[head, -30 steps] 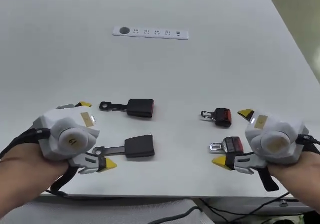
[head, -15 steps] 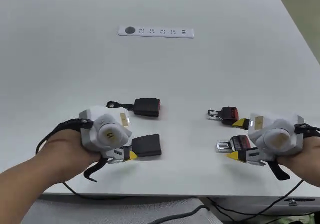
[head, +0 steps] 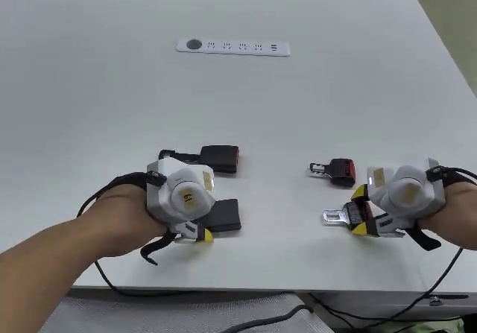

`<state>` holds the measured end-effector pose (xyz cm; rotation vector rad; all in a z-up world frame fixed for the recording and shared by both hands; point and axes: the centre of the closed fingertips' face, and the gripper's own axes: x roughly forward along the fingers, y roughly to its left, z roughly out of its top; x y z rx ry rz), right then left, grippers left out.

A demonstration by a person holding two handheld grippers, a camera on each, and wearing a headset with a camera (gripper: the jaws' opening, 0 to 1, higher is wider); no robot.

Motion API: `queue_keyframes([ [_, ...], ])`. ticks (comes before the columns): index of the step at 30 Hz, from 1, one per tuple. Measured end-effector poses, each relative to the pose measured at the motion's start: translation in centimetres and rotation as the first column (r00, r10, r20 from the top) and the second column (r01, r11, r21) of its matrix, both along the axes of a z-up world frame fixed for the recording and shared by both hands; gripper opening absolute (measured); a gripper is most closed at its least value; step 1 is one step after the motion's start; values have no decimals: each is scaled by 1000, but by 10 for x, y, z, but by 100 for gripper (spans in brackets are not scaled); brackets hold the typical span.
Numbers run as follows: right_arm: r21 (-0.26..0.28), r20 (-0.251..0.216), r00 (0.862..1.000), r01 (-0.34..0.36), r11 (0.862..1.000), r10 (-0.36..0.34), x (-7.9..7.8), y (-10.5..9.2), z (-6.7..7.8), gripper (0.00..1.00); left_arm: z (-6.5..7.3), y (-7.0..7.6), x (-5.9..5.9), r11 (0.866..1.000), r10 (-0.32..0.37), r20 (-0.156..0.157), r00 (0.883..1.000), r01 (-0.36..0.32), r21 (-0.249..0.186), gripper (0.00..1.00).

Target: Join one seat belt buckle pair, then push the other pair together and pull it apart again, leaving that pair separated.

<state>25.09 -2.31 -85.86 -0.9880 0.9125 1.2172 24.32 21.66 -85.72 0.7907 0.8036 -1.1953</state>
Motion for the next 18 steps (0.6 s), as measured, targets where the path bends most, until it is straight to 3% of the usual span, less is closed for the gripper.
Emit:
queue_keyframes([
  [5,-5,-38,999,-4,1000,4,3,-3,-5,35,-1,-7,-6,998,-65,-19,998,65,12,38],
  [13,-4,-106,994,-17,1000,16,1,-2,-7,35,-2,-11,-6,993,-113,-33,993,113,23,36],
  [18,-11,-115,993,-34,999,33,1,-2,-7,34,-3,-12,-6,989,-144,-45,989,145,22,35],
])
